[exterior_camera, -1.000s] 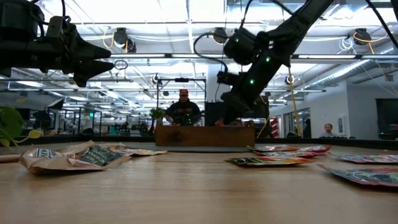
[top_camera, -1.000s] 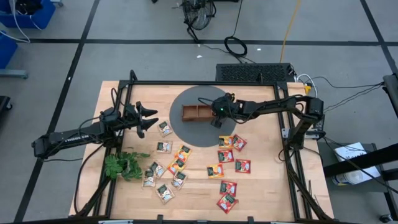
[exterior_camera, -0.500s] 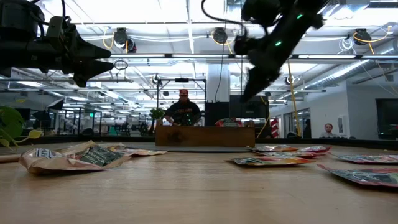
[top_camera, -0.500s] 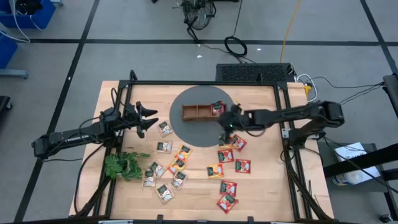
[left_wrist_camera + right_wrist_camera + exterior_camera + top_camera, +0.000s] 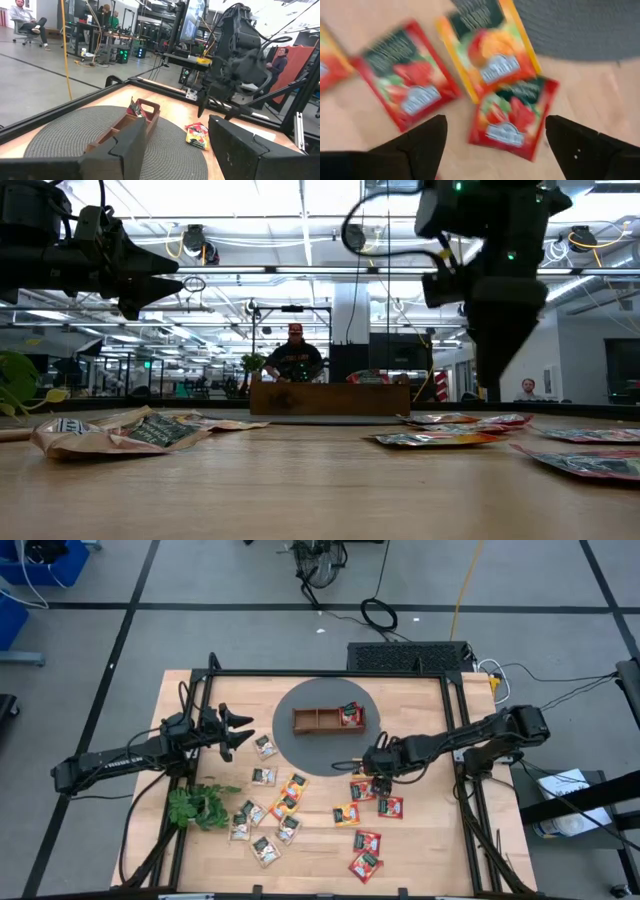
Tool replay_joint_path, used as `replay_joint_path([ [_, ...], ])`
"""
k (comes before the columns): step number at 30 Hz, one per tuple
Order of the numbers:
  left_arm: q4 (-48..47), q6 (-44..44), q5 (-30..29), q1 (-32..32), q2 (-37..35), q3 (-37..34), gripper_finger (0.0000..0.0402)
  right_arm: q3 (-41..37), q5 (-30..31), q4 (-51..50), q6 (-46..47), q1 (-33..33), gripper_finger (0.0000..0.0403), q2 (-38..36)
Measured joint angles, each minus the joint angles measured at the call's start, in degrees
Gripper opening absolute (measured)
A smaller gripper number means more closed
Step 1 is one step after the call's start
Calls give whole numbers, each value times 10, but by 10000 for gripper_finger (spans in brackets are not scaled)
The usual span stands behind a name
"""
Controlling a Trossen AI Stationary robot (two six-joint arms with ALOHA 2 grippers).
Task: Pick & Place Tea
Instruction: Put the red tea bag into the right section of the wooden organizer
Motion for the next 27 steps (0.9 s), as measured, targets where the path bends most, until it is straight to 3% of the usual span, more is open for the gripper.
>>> replay_joint_path([
  [5, 0, 0, 0, 0, 0, 0, 214, 0, 42, -1, -1, 0, 306, -1],
  [14, 0, 0, 0, 0, 0, 0, 214, -75, 34, 40, 22, -5, 293, -1],
  [21, 0, 0, 0, 0, 0, 0, 214, -141, 14, 163, 52, -15, 292, -4],
  [27, 0, 0, 0, 0, 0, 0, 214, -187, 3, 170, 103, -22, 275, -2],
])
